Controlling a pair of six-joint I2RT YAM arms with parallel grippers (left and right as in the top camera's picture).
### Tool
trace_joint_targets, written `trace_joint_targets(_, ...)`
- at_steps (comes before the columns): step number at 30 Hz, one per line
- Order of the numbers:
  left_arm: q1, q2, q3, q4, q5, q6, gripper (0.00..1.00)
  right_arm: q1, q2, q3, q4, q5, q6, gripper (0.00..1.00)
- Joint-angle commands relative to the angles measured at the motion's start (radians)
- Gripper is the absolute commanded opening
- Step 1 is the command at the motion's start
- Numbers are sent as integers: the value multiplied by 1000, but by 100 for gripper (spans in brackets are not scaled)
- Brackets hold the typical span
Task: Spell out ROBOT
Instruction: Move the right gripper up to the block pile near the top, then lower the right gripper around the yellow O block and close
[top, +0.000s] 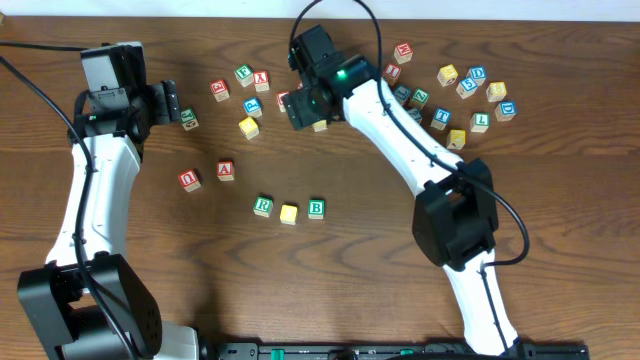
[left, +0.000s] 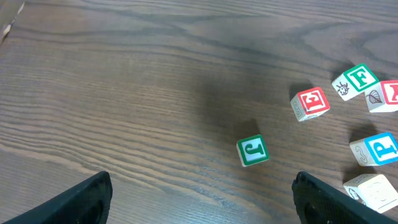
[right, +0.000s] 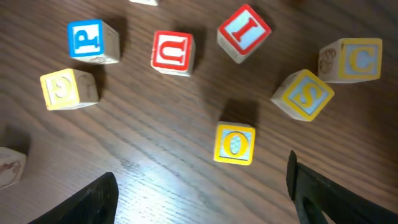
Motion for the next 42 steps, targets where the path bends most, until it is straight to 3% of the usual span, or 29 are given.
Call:
trace_joint_targets(1,5,11,-5,-1,-2,6,91,10,9,16,7,31,-15,82)
trace_joint_targets(11,5,11,-5,-1,-2,6,91,-11,38,16,7,31,-8,81)
trace_joint_targets(16,5,11,-5,-1,-2,6,91,-11,73,16,8,31,-3,73)
trace_joint_targets(25,5,11,-5,-1,-2,6,91,-11,91,16,16,32,-3,72)
trace_joint_targets(28,5,11,-5,-1,-2,6,91,-15,91,16,29,36,5,67)
trace_joint_targets(42,5,11,-5,-1,-2,6,91,-47,91,16,33,38,4,64)
